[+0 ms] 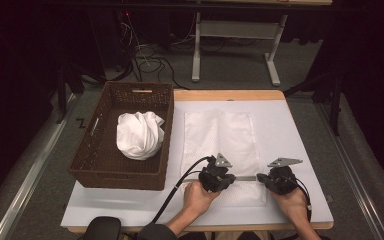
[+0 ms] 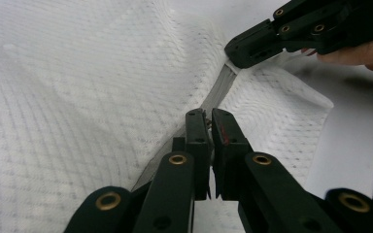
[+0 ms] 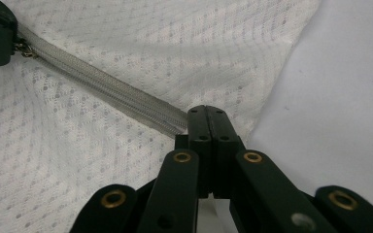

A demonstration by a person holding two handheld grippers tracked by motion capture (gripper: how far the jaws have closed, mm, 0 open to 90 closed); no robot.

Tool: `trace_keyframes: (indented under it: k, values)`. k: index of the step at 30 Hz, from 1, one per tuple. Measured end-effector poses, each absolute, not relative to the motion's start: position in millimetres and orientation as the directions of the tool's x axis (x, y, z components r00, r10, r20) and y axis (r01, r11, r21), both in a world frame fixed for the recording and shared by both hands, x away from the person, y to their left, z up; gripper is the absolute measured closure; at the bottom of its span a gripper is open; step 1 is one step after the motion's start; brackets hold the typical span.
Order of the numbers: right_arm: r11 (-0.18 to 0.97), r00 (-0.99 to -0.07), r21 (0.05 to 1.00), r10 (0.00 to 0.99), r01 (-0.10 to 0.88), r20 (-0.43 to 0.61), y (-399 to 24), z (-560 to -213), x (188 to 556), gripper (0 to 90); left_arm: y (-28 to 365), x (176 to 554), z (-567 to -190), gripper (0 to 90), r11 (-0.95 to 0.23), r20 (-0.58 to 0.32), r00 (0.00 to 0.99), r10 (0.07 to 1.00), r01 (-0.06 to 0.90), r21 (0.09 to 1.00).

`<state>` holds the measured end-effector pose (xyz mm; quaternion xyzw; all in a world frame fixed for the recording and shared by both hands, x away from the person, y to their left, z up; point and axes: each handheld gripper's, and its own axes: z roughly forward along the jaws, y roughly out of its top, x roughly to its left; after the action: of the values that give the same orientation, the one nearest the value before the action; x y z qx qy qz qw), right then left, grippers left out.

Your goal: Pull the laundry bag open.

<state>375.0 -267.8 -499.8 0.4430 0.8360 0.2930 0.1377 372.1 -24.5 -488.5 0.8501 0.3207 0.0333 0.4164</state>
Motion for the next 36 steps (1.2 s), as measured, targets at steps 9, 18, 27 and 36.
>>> trace_keyframes:
  k: [9, 18, 27, 36]
  values:
    - [0.436, -0.570, 0.613, 0.821, 0.659, 0.029, -268, -500, 375, 90.0, -21, 370, -487, 86.0, -0.449, -0.203, 0.792, 0.575, 0.513, 0.731]
    - [0.433, -0.566, 0.614, 0.824, 0.660, 0.027, -267, -500, 374, 90.0, -15, 369, -485, 86.0, -0.449, -0.202, 0.790, 0.579, 0.515, 0.730]
    - [0.432, -0.569, 0.617, 0.822, 0.658, 0.031, -268, -500, 374, 90.0, -10, 368, -485, 86.0, -0.450, -0.203, 0.789, 0.580, 0.518, 0.728]
    - [0.430, -0.568, 0.618, 0.822, 0.657, 0.032, -268, -501, 374, 90.0, -5, 366, -484, 86.1, -0.445, -0.207, 0.786, 0.583, 0.522, 0.728]
